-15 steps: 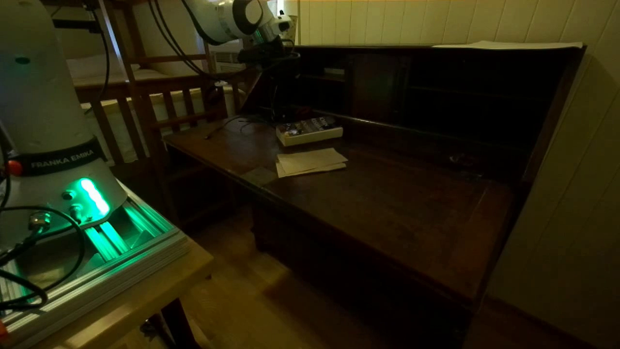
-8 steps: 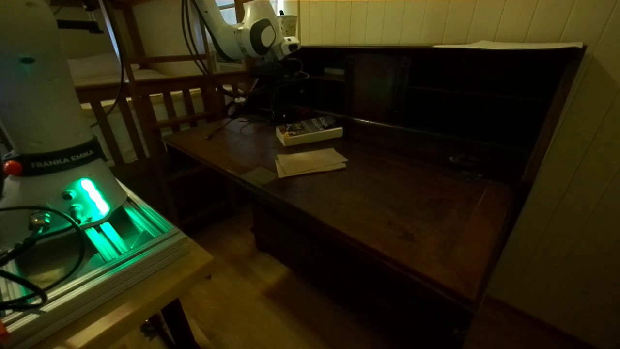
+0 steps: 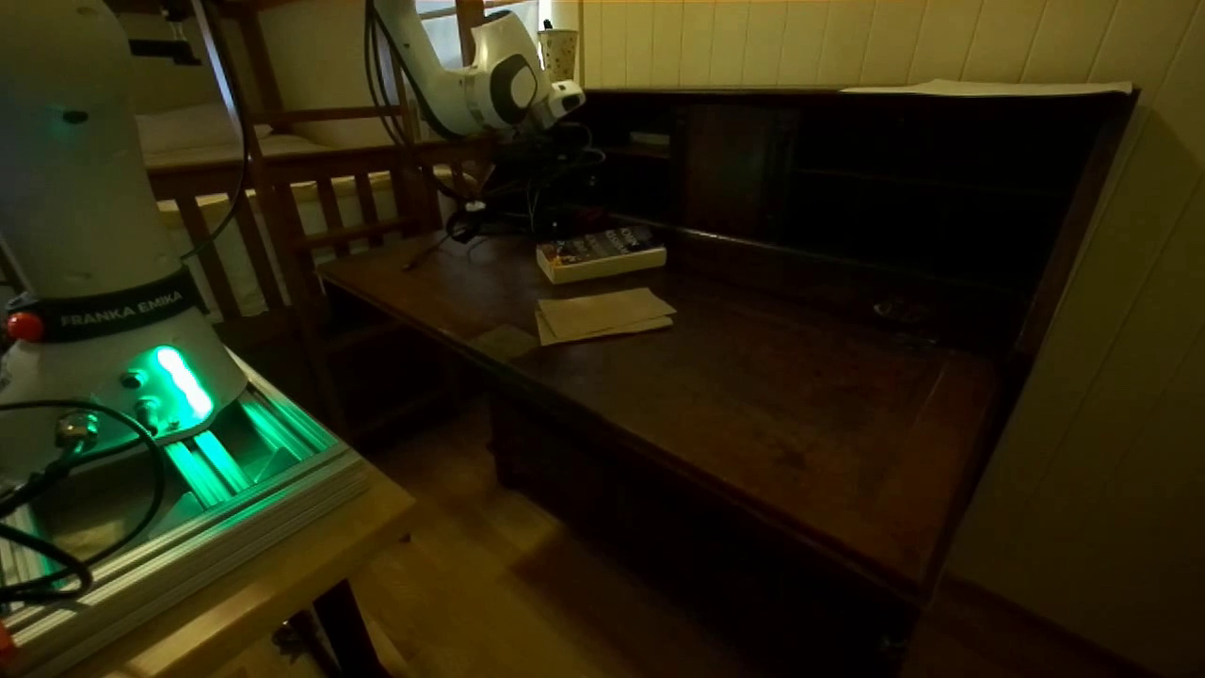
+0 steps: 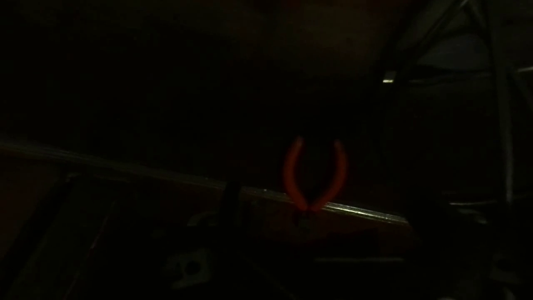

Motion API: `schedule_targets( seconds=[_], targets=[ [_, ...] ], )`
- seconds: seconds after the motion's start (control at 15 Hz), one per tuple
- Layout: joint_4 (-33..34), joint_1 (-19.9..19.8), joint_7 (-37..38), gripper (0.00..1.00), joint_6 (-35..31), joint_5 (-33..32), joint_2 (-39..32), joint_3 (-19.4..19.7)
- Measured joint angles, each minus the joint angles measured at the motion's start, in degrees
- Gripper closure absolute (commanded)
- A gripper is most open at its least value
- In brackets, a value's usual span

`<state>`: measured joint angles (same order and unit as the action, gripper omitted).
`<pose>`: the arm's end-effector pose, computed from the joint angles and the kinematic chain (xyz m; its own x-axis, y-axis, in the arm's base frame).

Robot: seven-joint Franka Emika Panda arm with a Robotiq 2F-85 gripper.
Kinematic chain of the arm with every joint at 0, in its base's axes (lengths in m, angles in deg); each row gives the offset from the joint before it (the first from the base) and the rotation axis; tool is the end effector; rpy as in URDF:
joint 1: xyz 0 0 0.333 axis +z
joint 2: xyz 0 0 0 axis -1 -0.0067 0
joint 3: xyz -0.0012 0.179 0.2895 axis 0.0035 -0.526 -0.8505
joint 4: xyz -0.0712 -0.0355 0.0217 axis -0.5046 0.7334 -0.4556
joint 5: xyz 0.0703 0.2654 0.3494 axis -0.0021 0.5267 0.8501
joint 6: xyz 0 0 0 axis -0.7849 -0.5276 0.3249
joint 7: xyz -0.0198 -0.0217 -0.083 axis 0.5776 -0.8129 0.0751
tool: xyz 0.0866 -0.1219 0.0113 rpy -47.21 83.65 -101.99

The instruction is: Pick up the red pliers and put it in the top left compartment

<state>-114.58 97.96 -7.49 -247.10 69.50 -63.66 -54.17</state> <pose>0.7114 0.0520 0.1798 0.8326 0.1764 0.5251 0.1385 -0.9841 0.1110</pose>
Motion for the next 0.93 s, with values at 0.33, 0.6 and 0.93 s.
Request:
schedule_targets(
  seconds=[0.33, 0.6, 0.93],
  targets=[
    [3.76, 2.27, 2.03, 0.00, -3.72, 1.77, -5.75, 2.08],
    [6.70, 1.38, 1.95, 0.00, -3.73, 6.96, -8.54, 0.40],
    [10.23, -0.17, 1.56, 0.00, -2.76, 8.27, -10.52, -0.95]
  ],
)
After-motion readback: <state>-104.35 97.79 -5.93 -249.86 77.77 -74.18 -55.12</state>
